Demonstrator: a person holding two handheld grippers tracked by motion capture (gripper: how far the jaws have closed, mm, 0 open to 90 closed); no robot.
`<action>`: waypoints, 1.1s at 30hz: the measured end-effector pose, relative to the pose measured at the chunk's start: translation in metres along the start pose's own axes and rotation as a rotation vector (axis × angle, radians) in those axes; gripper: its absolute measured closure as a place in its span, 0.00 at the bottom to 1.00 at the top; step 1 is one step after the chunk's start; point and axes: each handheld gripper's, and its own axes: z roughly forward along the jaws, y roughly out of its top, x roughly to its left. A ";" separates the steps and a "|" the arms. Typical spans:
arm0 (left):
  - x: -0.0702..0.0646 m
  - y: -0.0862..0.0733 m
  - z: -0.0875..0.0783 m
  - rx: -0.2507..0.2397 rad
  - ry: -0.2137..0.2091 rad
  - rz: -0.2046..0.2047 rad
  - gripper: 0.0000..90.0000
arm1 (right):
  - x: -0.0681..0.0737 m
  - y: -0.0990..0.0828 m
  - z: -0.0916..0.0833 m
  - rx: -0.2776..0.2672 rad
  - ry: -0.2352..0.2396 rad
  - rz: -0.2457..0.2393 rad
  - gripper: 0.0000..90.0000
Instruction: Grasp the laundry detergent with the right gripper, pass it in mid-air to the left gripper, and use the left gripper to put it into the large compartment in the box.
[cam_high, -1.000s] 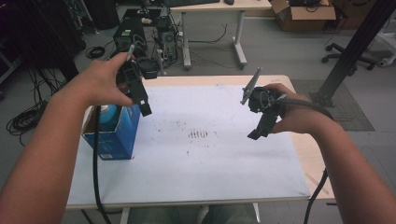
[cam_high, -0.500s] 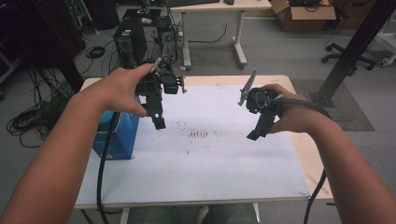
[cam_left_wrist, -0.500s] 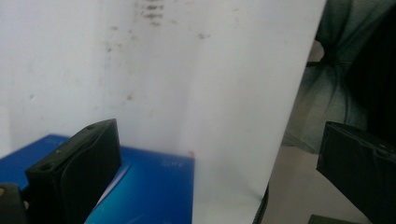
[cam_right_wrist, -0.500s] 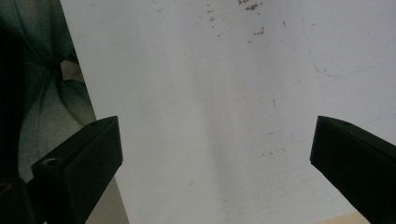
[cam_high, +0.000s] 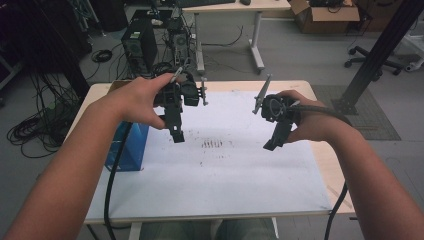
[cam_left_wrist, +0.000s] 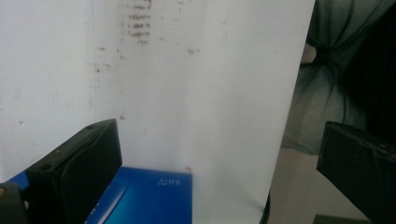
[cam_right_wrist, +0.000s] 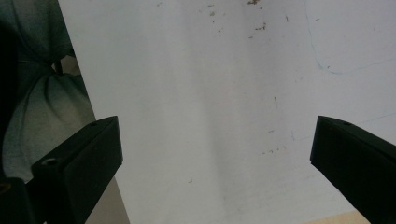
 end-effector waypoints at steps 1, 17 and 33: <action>0.000 0.000 0.000 -0.002 0.002 -0.004 0.00 | 0.000 0.000 0.000 -0.002 -0.001 -0.002 0.02; 0.004 0.001 0.002 -0.019 -0.014 -0.003 0.00 | -0.005 0.003 0.000 -0.007 -0.002 -0.002 0.02; 0.004 -0.003 -0.001 -0.013 -0.013 -0.012 0.00 | -0.004 0.002 0.001 0.001 -0.003 -0.002 0.02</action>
